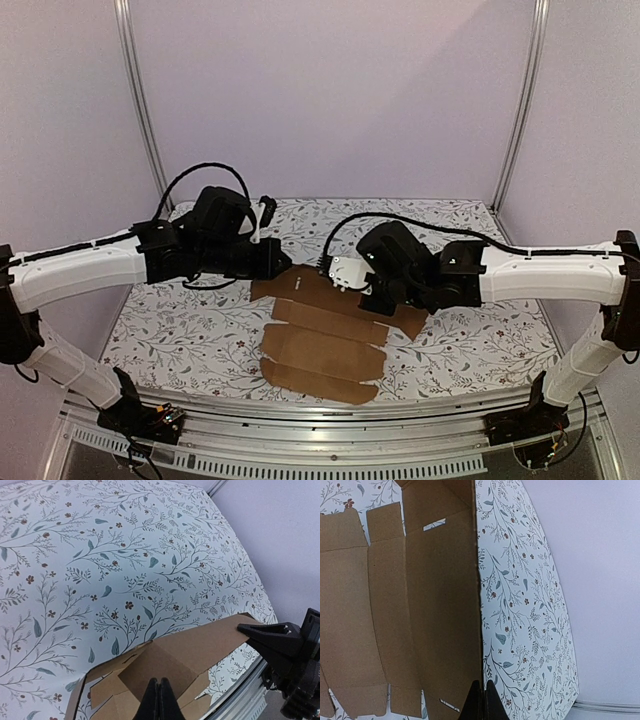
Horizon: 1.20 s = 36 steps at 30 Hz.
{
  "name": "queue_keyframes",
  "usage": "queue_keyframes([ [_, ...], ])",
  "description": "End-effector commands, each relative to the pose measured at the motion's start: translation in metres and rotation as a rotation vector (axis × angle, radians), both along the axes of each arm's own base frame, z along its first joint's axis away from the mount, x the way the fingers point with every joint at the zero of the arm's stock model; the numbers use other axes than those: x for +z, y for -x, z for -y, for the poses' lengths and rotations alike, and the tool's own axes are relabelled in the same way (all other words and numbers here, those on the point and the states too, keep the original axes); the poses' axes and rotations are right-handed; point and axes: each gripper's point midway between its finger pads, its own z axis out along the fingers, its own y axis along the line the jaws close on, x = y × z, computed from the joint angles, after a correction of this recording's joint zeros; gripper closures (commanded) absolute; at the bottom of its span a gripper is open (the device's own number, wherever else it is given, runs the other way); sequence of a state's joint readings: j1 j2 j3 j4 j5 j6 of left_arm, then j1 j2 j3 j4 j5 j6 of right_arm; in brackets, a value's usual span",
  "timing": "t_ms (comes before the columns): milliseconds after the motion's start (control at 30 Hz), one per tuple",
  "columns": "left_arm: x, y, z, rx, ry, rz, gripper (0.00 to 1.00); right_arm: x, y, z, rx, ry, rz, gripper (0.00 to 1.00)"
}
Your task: Fold the paper box
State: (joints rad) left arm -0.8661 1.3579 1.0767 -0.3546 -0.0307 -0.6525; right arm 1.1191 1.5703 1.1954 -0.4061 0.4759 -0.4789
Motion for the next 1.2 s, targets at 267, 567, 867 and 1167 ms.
queue_keyframes([
  [267,-0.006,-0.003,0.025,-0.06,0.046,-0.066,1.0,-0.001,-0.002,-0.011,-0.028,-0.054,0.01,1.0],
  [567,-0.005,-0.003,0.043,-0.096,0.107,-0.098,1.0,0.0,-0.001,-0.018,-0.02,-0.074,0.002,1.0],
  [867,-0.012,-0.003,0.051,-0.096,0.147,-0.128,1.0,-0.001,0.0,-0.019,-0.025,-0.088,-0.003,1.0],
  [1167,-0.003,-0.011,0.059,-0.083,0.191,-0.094,1.0,-0.005,0.009,-0.023,0.004,-0.097,-0.026,1.0],
])
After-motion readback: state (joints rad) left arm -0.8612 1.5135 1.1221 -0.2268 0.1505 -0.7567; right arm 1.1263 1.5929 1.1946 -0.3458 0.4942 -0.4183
